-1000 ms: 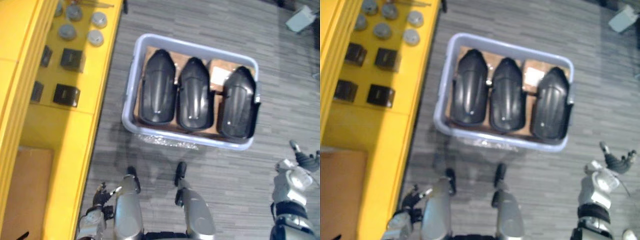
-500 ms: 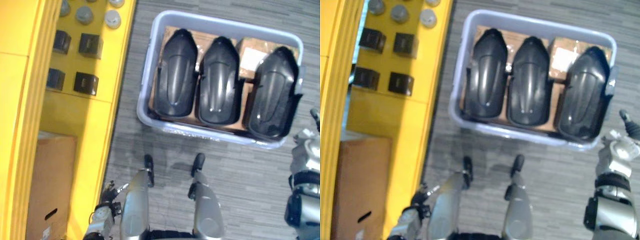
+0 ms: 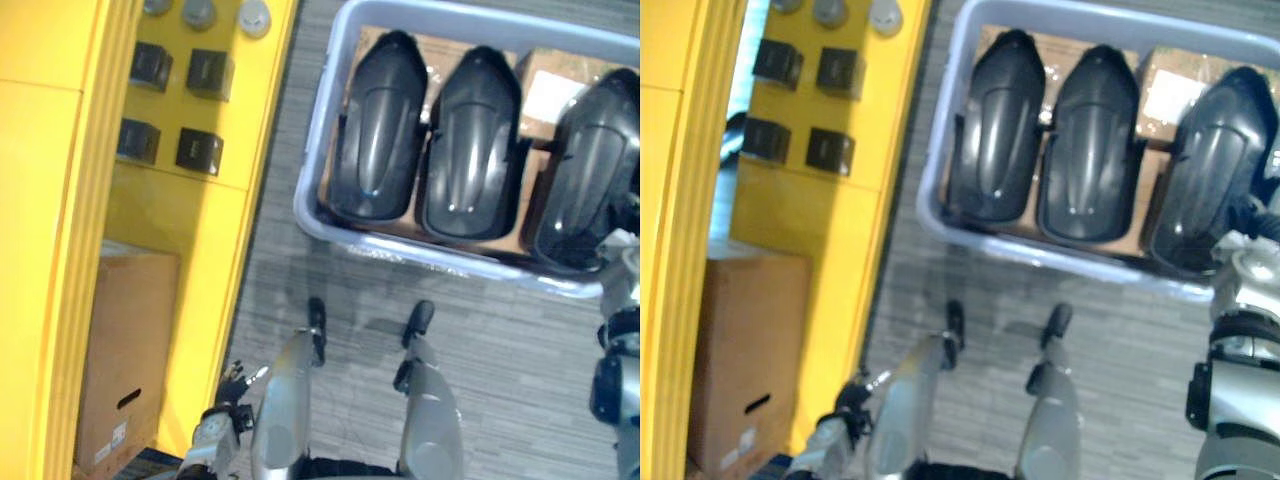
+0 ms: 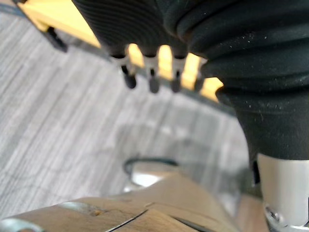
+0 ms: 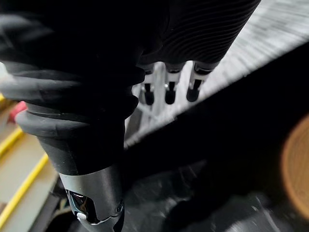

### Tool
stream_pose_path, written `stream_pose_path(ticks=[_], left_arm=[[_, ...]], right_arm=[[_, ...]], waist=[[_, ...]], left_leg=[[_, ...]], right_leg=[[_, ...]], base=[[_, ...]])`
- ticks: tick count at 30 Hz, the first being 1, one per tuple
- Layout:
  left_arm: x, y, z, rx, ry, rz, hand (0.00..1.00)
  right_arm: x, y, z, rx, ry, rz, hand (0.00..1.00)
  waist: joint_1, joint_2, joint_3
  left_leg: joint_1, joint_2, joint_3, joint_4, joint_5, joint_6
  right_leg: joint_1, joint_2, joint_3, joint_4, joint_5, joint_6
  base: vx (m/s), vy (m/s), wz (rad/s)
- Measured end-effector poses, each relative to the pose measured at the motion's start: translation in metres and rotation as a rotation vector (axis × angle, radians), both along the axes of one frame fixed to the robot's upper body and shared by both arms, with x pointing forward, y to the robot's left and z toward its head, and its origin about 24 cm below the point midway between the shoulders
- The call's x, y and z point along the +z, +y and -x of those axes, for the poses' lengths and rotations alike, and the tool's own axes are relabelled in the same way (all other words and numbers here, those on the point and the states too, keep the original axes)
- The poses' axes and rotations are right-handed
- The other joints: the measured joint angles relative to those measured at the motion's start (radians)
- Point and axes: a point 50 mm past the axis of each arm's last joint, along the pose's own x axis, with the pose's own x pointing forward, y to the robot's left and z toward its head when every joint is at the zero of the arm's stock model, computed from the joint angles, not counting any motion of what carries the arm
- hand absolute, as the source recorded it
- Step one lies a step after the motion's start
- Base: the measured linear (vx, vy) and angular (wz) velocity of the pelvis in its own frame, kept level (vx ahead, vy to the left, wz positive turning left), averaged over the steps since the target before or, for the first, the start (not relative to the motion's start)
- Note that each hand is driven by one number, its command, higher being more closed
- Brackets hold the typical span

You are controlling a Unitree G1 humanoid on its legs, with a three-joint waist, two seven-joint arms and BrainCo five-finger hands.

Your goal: Walk over and take plastic housings, then place them on the shelf

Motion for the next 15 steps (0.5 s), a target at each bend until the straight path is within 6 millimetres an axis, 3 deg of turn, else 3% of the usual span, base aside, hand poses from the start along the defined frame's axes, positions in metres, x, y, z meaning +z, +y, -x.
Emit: stream_pose_path(ticks=[4, 5, 15], left_arm=[[0.0, -0.005, -0.001, -0.009, -0.009, 0.01, 0.0], [0.0, -0.007, 0.0, -0.004, -0.011, 0.019, 0.0], [-0.001, -0.01, 0.001, -0.005, -0.016, 0.041, 0.0]], right_arm=[[0.008, -0.007, 0.002, 0.0, 0.038, 0.03, 0.0], [0.015, -0.009, 0.001, -0.005, 0.038, 0.039, 1.0], [0.025, -0.031, 0.017, -0.061, 0.232, 0.098, 1.0]], waist=[[0.02, 0.02, 0.0], [0.02, 0.029, -0.001], [0.027, 0.039, -0.007]], left_leg=[[0.0, -0.005, -0.004, -0.003, 0.006, 0.002], [0.0, -0.01, -0.004, -0.007, 0.009, 0.004], [-0.006, -0.023, -0.028, -0.033, 0.031, 0.0]], right_leg=[[0.0, -0.005, -0.004, 0.004, 0.0, 0.0], [-0.001, -0.01, -0.005, 0.006, 0.0, 0.0], [-0.007, -0.019, -0.034, 0.018, -0.007, -0.008]], base=[[-0.04, -0.019, 0.06], [-0.05, 0.004, 0.06], [-0.03, -0.016, 0.08]])
